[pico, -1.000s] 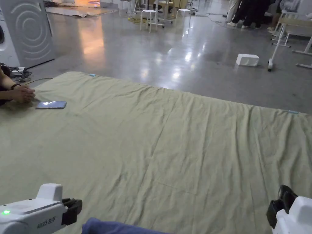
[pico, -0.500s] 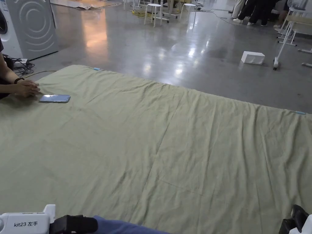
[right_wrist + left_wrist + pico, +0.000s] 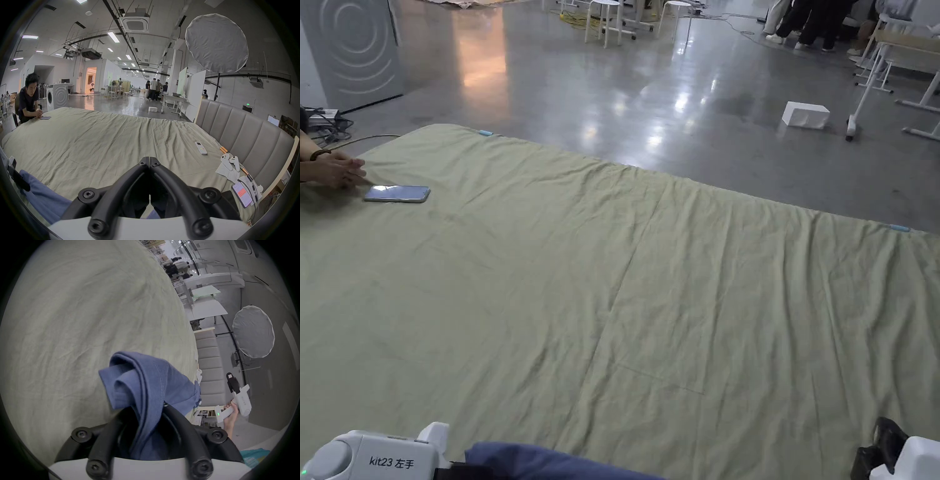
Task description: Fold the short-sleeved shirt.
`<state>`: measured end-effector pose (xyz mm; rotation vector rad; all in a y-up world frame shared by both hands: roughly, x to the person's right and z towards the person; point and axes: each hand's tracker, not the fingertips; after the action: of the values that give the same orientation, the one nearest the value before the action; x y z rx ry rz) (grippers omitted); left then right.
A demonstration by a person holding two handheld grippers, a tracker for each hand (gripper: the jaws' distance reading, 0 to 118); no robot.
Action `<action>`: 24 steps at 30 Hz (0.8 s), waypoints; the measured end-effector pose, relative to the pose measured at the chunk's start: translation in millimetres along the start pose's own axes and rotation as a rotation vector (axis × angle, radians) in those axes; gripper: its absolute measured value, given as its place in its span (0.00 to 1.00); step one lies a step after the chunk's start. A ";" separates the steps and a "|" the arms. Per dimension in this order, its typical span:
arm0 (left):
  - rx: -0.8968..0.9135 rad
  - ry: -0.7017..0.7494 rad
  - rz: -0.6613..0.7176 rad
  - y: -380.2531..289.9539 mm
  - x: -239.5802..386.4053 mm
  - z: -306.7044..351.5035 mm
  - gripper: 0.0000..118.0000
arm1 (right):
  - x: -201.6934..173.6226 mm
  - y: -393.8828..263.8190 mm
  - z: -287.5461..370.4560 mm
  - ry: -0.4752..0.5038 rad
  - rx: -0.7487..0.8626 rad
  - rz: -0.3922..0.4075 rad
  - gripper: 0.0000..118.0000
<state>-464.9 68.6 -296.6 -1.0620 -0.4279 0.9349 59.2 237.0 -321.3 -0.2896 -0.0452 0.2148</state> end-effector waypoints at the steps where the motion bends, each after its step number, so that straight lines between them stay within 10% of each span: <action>1: 0.021 0.051 -0.028 0.6 1.6 0.6 0.09 | -0.2 1.2 1.9 0.001 -0.002 0.003 0.00; 24: 0.135 0.366 -0.159 9.7 59.6 125.3 0.08 | 2.5 2.9 2.3 0.037 0.015 -0.015 0.00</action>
<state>-523.5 187.8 -255.5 -1.0329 -0.1408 0.6030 60.9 240.8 -319.9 -0.2786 -0.0087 0.1948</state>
